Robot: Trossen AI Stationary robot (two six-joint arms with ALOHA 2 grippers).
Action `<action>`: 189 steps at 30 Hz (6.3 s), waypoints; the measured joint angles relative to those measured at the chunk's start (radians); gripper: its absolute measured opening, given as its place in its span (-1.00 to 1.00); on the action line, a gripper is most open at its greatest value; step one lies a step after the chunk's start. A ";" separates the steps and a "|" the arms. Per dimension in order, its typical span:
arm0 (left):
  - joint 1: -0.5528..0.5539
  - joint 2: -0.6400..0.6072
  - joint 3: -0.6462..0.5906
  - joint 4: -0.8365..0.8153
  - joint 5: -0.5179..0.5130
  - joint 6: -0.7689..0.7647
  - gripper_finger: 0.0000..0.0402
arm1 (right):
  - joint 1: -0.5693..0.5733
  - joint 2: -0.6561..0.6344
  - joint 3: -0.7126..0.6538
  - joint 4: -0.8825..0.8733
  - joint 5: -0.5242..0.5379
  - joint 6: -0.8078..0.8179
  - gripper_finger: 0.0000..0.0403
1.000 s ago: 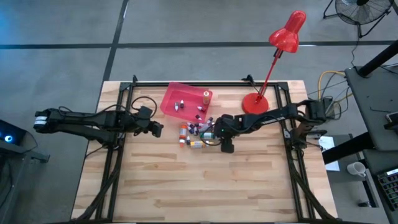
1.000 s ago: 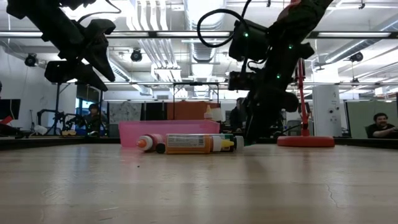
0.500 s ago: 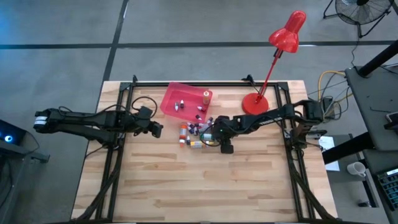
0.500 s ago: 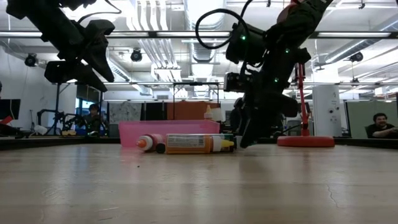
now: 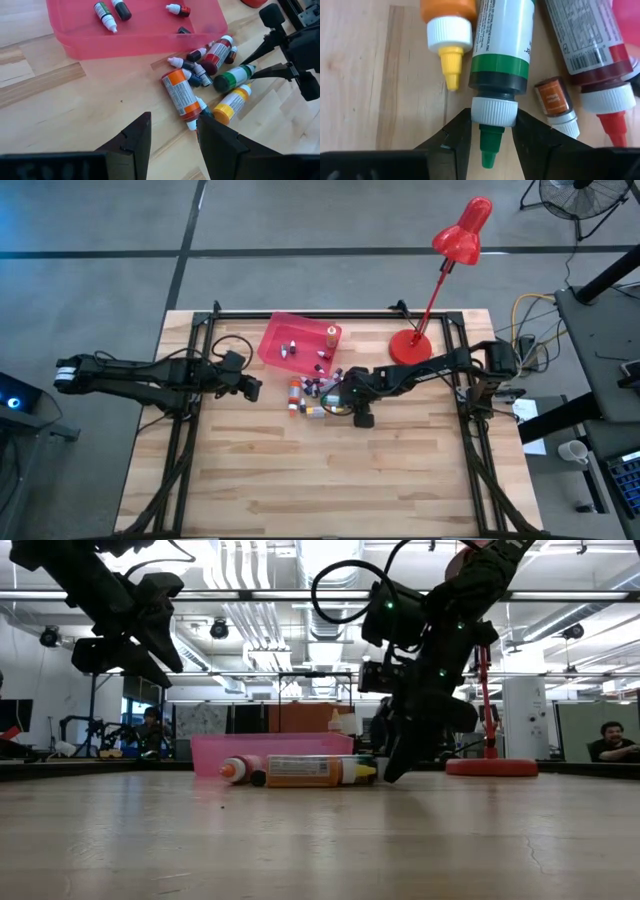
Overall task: Pick & Place food coloring
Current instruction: Put the big green food coloring bottle into the red bin
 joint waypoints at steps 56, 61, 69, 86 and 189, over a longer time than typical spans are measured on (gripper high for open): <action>0.000 0.000 -0.001 0.001 -0.132 0.134 -0.35 | -0.064 -0.025 0.017 -1.165 -0.745 0.559 -0.19; 0.000 0.000 -0.001 0.002 -0.132 0.134 -0.35 | -0.064 -0.047 0.029 -1.145 -0.737 0.533 -0.15; 0.000 0.000 -0.001 0.002 -0.132 0.134 -0.35 | -0.064 -0.058 0.057 -1.139 -0.728 0.546 -0.04; 0.001 0.000 -0.001 0.002 -0.132 0.156 -0.35 | -0.064 -0.098 0.225 -1.221 -0.447 0.568 0.01; 0.002 0.001 -0.047 0.017 -0.138 0.145 -0.35 | -0.213 -0.108 0.082 -0.777 -0.331 0.601 0.00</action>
